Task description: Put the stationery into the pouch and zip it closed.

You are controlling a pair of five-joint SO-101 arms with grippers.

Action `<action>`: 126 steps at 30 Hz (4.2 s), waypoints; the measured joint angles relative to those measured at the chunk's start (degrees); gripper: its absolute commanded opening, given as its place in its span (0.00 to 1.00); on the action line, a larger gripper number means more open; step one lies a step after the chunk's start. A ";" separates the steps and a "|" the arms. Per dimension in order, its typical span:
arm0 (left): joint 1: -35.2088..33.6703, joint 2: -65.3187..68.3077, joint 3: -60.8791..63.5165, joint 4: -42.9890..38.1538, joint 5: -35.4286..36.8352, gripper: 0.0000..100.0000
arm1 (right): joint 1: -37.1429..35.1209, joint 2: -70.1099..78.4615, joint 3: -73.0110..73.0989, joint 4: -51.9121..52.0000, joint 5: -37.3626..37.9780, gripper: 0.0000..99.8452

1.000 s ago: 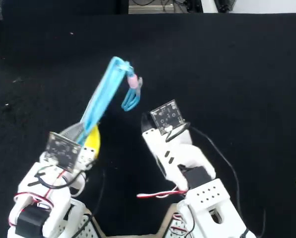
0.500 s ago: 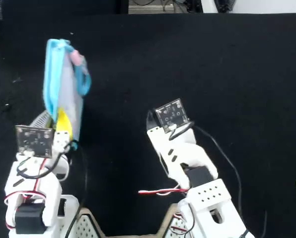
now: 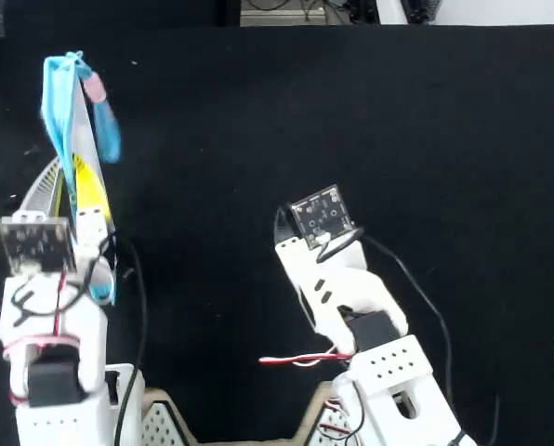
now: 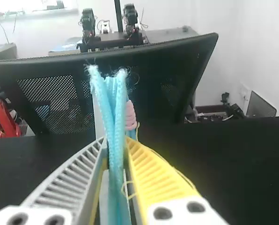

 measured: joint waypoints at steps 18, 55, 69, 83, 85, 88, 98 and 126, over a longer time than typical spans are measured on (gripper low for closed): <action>5.80 53.01 -26.90 -7.82 -0.26 0.03 | 0.00 0.00 0.00 0.00 0.00 0.03; 13.63 45.71 -28.13 -4.48 13.71 0.16 | 0.00 0.00 0.00 0.00 0.00 0.03; 11.43 45.89 -23.21 2.81 13.63 0.02 | 0.00 0.00 0.00 0.00 0.00 0.03; 2.29 30.33 0.97 5.45 5.71 0.03 | 0.00 0.00 0.00 0.00 0.00 0.03; -0.09 23.65 5.80 5.45 5.71 0.03 | 0.00 0.00 0.00 0.00 0.00 0.03; -1.76 13.10 12.92 5.98 5.63 0.03 | 0.00 0.00 0.00 0.00 0.00 0.03; -2.29 -11.25 22.24 25.67 5.63 0.03 | 0.00 0.00 0.00 0.00 0.00 0.03; -2.73 -11.34 29.54 39.03 5.63 0.03 | 0.70 -0.53 -15.38 29.63 0.09 0.02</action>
